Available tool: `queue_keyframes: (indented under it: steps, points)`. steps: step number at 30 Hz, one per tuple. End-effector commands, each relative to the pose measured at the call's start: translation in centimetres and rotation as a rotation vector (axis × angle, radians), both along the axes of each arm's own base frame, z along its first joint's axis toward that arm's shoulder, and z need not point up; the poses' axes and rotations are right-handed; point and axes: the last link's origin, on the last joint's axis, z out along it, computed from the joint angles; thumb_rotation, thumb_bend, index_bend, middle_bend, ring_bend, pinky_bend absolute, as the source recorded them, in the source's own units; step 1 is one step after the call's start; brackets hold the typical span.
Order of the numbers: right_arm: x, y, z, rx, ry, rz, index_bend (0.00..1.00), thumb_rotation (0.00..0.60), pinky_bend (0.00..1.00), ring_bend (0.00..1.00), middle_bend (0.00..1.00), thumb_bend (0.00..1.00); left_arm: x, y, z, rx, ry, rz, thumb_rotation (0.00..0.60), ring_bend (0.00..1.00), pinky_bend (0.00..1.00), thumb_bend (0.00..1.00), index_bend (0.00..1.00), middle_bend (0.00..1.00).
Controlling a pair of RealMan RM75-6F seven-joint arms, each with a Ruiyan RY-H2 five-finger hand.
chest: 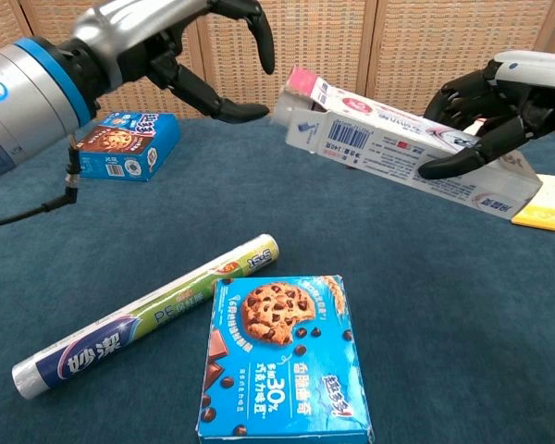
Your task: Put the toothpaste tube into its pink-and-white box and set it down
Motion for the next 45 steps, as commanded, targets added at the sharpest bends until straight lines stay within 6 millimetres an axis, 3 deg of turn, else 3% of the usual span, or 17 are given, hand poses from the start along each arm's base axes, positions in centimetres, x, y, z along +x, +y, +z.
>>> queue_keyframes:
  steps: [1,11,24,32,38,45]
  points:
    - [-1.2,-0.3,0.7,-0.02,-0.022,-0.037,0.59,0.6,0.48,0.39,0.5,0.09,-0.8,0.1,2.2,0.042,-0.017,0.003,0.6,0.02,0.04,0.25,0.49,0.06]
    - [-5.2,-0.2,1.7,-0.039,-0.11,-0.141,0.59,0.6,0.48,0.39,0.5,0.09,-5.0,-0.4,6.5,0.102,-0.031,0.062,0.6,0.02,0.03,0.25,0.49,0.06]
    - [-7.7,0.4,2.3,-0.02,-0.325,-0.163,0.59,0.6,0.48,0.39,0.5,0.09,-8.0,-0.2,7.0,0.114,-0.032,0.109,0.6,0.02,0.03,0.25,0.49,0.06]
    - [-9.6,0.7,2.8,-0.022,-0.23,-0.154,0.59,0.6,0.48,0.39,0.5,0.09,-9.2,-0.2,7.2,0.125,0.012,0.125,0.6,0.02,0.03,0.25,0.49,0.06]
    - [-12.5,1.8,2.7,-0.04,0.06,-0.105,0.59,0.6,0.48,0.39,0.5,0.09,-10.9,-0.7,7.2,0.13,0.066,0.142,0.6,0.02,0.03,0.25,0.49,0.06]
    - [-14.6,2.3,2.2,-0.038,0.123,-0.157,0.59,0.6,0.48,0.39,0.49,0.09,-12.6,-0.8,7.1,0.128,0.106,0.176,0.6,0.02,0.03,0.25,0.49,0.06]
